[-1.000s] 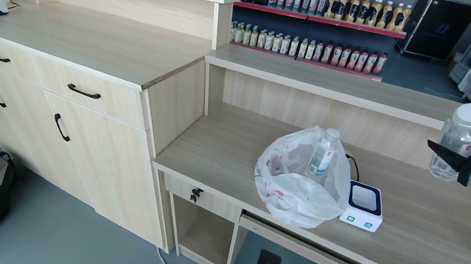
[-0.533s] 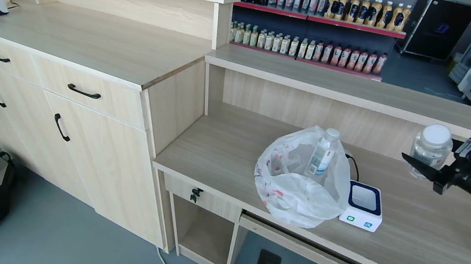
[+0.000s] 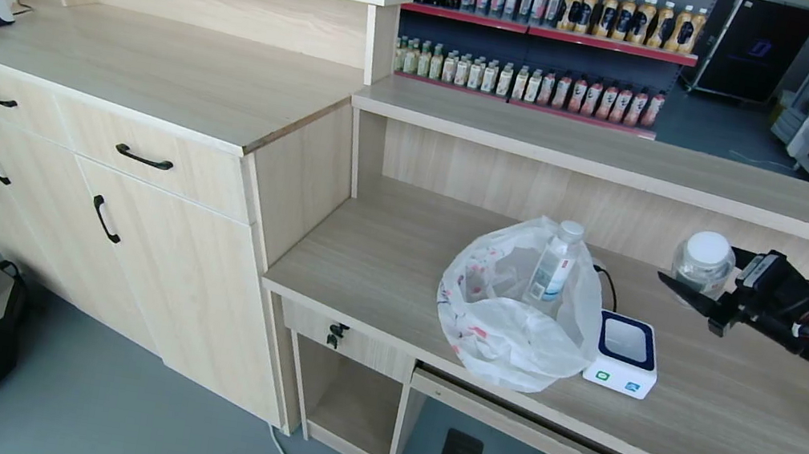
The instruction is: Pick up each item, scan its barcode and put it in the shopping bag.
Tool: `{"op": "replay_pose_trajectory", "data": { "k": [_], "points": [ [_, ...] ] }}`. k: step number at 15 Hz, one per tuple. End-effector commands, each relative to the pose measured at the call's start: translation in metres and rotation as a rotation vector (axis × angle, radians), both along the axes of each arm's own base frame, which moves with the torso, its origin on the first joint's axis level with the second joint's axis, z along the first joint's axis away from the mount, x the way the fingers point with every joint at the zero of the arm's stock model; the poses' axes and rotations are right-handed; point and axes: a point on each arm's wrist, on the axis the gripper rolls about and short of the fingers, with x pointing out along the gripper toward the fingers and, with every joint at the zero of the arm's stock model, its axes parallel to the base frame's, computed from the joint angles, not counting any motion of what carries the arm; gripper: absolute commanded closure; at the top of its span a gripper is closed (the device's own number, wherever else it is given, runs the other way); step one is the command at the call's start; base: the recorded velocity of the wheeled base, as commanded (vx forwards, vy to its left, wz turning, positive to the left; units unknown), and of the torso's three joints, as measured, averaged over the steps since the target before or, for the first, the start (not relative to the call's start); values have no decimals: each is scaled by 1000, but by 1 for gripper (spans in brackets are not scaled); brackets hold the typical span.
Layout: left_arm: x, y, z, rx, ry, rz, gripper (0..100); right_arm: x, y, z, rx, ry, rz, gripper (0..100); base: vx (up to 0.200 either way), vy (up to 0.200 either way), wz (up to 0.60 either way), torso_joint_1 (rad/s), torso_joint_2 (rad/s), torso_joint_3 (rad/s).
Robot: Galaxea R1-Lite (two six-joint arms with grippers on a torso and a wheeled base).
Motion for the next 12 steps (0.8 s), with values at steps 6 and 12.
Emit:
{"op": "replay_pose_trajectory", "data": {
  "k": [6,12],
  "points": [
    [0,0,0,0,0,1,0,15,7,-30,-33,16,28,100,0,0,0,0,0,0],
    [0,0,0,0,0,1,0,20,6,-44,-44,37,28,100,0,0,0,0,0,0]
  ]
}}
